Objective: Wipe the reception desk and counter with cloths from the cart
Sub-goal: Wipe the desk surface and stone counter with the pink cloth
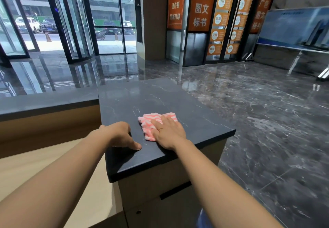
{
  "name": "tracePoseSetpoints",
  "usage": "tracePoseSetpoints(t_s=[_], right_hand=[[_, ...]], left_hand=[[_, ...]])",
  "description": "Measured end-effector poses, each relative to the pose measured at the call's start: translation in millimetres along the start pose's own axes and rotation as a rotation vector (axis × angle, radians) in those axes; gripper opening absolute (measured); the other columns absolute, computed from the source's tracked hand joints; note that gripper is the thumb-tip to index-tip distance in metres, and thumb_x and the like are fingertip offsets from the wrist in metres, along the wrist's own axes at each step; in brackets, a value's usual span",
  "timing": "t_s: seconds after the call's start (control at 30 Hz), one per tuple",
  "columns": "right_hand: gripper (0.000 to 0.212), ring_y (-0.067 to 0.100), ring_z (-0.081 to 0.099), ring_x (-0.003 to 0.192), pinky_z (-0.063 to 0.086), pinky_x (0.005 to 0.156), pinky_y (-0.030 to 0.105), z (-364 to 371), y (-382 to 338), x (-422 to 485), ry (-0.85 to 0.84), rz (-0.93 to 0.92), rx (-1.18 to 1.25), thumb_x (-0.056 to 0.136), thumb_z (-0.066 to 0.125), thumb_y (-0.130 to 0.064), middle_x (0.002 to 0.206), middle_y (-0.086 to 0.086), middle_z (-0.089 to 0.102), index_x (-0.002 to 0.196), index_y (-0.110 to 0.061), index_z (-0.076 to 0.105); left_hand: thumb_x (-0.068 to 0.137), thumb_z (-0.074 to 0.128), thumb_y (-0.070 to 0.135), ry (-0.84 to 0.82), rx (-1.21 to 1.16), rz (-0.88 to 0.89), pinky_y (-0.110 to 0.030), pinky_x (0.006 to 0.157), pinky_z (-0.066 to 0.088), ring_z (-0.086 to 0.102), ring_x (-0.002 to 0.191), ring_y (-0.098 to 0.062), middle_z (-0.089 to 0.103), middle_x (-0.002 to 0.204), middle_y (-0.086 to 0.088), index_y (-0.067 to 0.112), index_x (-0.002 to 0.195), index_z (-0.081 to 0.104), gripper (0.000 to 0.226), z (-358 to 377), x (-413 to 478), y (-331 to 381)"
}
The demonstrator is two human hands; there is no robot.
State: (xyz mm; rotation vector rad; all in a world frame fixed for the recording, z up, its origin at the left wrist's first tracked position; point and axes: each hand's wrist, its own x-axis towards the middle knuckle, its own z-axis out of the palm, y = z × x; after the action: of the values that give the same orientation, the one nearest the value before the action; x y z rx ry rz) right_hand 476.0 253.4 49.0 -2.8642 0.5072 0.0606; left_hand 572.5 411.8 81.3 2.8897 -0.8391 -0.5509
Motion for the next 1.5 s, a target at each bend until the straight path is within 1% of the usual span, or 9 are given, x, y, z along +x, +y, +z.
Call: tracePoseSetpoints(t_s=[0.17,0.3,0.47,0.8,0.93,1.03,1.3,1.4,1.5], right_hand=[[0.053,0.020,0.001,0.151,0.005,0.121,0.041,-16,73,3,0.062,0.178,-0.056,0.103,0.019,-0.041,0.164,0.002,0.002,0.155,-0.035,0.013],[0.054,0.024,0.003,0.151,0.008,0.121,0.043,-29,131,1,0.062,0.351,-0.065,0.103,0.019,-0.044,0.164,0.004,0.003,0.156,-0.034,0.012],[0.055,0.024,-0.001,0.151,0.003,0.121,0.043,-33,138,-8,0.065,0.436,-0.034,0.103,0.018,-0.043,0.164,0.005,-0.001,0.156,-0.033,0.009],[0.053,0.022,-0.010,0.150,-0.003,0.120,0.044,9,20,-45,0.071,0.171,-0.041,0.104,0.021,-0.038,0.164,0.003,-0.007,0.155,-0.035,0.007],[0.052,0.020,-0.009,0.151,-0.003,0.121,0.043,7,14,-51,0.048,0.062,-0.012,0.105,0.019,-0.040,0.164,0.002,-0.006,0.155,-0.035,0.009],[0.051,0.017,-0.006,0.151,-0.001,0.119,0.038,2,41,-53,0.070,0.040,-0.012,0.105,0.020,-0.043,0.164,0.000,-0.002,0.155,-0.037,0.013],[0.054,0.021,-0.006,0.151,-0.001,0.121,0.039,-22,141,-46,0.077,0.350,-0.011,0.104,0.018,-0.046,0.164,0.003,-0.004,0.156,-0.033,0.008],[0.055,0.023,-0.006,0.151,0.000,0.121,0.042,-29,148,-37,0.056,0.418,-0.011,0.103,0.018,-0.044,0.164,0.004,-0.005,0.156,-0.033,0.007],[0.055,0.026,-0.010,0.150,-0.004,0.121,0.045,-32,135,-25,0.021,0.476,-0.003,0.103,0.016,-0.041,0.164,0.006,-0.010,0.156,-0.032,0.003]], left_hand=[[0.054,0.078,0.069,-0.040,-0.043,-0.022,-0.044,0.097,0.045,0.059,0.097,-0.026,0.064,0.098,0.001,0.024,0.089,0.060,0.060,-5,1,1],[0.048,0.082,0.067,-0.051,-0.074,-0.037,-0.042,0.094,0.049,0.062,0.095,-0.026,0.066,0.094,0.000,0.022,0.083,0.061,0.060,-7,2,0],[0.053,0.088,0.055,-0.061,-0.125,-0.047,-0.042,0.090,0.053,0.063,0.091,-0.026,0.067,0.095,-0.005,0.013,0.093,0.065,0.063,-6,4,3],[0.057,0.090,0.046,-0.079,-0.013,-0.060,-0.043,0.095,0.050,0.059,0.104,-0.031,0.060,0.109,-0.007,0.009,0.117,0.058,0.077,-14,8,18],[0.056,0.090,0.046,-0.091,0.034,-0.092,-0.044,0.096,0.050,0.058,0.106,-0.032,0.059,0.119,-0.010,0.008,0.123,0.056,0.084,-17,11,22],[0.055,0.089,0.049,-0.089,0.061,-0.087,-0.044,0.095,0.050,0.058,0.104,-0.031,0.059,0.116,-0.008,0.008,0.121,0.057,0.084,-18,11,21],[0.057,0.088,0.050,-0.070,0.028,-0.060,-0.042,0.096,0.049,0.058,0.104,-0.030,0.059,0.110,-0.007,0.007,0.119,0.057,0.082,-15,8,18],[0.053,0.087,0.057,-0.041,0.056,-0.020,-0.042,0.094,0.048,0.059,0.099,-0.028,0.060,0.099,-0.004,0.012,0.099,0.062,0.069,-16,6,16],[0.046,0.080,0.072,0.027,0.126,-0.005,-0.040,0.092,0.040,0.057,0.094,-0.025,0.061,0.086,0.003,0.021,0.076,0.056,0.064,-18,3,14]])
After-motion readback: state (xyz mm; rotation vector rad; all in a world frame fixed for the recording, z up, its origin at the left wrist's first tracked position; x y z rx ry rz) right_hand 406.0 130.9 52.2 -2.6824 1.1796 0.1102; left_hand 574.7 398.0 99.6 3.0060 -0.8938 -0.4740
